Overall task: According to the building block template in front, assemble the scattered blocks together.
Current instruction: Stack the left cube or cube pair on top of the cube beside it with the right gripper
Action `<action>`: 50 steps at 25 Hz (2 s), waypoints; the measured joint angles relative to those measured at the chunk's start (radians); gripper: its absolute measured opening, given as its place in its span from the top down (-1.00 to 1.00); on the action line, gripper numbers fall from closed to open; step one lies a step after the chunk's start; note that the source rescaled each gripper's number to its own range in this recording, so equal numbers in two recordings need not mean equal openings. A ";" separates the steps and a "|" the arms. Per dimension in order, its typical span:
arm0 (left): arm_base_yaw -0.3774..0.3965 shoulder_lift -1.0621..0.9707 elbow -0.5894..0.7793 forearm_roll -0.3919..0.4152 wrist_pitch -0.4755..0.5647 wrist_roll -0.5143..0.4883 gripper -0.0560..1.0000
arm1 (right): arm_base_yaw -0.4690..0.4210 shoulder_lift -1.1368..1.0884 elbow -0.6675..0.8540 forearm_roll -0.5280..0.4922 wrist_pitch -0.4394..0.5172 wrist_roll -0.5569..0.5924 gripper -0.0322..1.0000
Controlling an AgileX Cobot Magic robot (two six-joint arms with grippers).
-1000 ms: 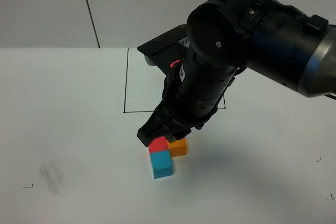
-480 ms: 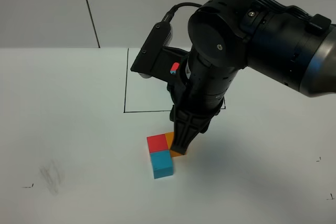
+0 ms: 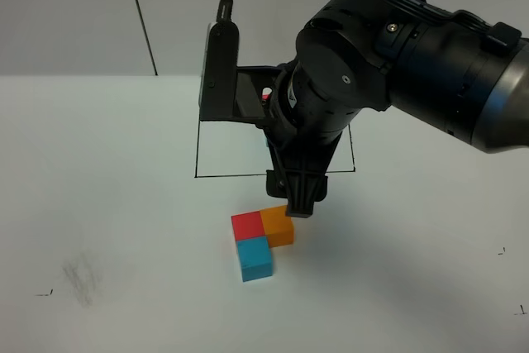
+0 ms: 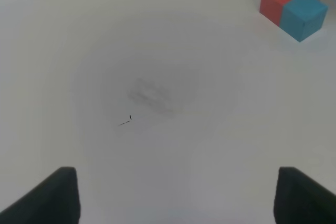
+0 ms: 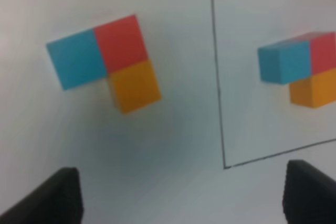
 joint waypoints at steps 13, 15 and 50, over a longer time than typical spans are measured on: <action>0.000 0.000 0.000 0.000 0.000 0.000 -0.72 | 0.000 0.192 0.000 -0.010 0.012 -0.198 -0.30; 0.000 0.000 0.000 0.000 0.000 0.000 -0.72 | 0.000 0.223 0.000 -0.022 0.011 -0.204 -0.28; 0.000 0.000 0.000 -0.001 0.000 0.000 -0.72 | -0.069 0.430 -0.133 0.190 -0.024 -0.440 -0.27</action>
